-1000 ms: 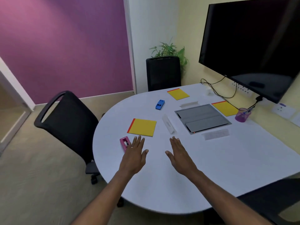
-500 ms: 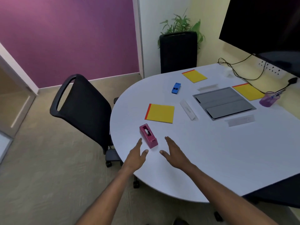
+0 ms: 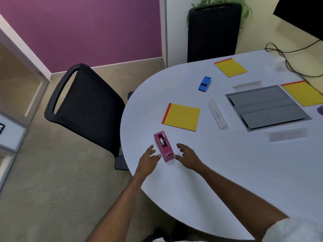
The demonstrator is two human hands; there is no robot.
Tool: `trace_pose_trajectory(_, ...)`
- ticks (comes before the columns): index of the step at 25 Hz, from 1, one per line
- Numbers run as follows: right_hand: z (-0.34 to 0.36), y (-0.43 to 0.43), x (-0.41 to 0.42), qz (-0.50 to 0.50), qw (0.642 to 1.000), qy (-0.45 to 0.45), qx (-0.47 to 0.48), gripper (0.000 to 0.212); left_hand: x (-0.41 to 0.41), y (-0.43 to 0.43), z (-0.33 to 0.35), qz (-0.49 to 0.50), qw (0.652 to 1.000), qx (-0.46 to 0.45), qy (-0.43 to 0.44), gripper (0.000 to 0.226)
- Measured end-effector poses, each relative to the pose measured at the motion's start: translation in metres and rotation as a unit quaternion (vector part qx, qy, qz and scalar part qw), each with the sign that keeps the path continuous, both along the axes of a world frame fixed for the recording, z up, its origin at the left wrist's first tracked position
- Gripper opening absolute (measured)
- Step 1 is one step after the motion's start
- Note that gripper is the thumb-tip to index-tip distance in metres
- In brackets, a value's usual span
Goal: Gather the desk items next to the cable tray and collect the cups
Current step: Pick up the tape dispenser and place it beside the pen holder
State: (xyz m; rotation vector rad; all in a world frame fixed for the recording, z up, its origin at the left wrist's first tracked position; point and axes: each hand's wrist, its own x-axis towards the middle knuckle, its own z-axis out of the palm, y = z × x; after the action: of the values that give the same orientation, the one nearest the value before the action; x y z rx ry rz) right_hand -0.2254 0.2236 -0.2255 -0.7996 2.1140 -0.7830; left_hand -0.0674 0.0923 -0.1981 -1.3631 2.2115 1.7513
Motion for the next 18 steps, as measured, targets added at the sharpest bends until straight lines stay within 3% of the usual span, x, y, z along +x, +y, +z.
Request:
trace_pose_trajectory(8, -0.033, -0.041, -0.030, 0.008, 0.998, -0.061, 0.016, 0.069, -0.044, -0.014, -0.036, 0.037, 0.997, 0.059, -0.029, 0.071)
trace_pose_trajectory(12, -0.044, -0.056, -0.044, 0.006, 0.992, -0.125, 0.005, 0.083, -0.062, -0.025, -0.053, 0.064, 0.994, 0.091, -0.005, 0.069)
trace_pose_trajectory(18, -0.056, -0.072, -0.046, -0.026, 0.983, -0.180, -0.035, 0.040, -0.073, -0.031, -0.069, 0.080, 0.988, 0.126, 0.041, 0.068)
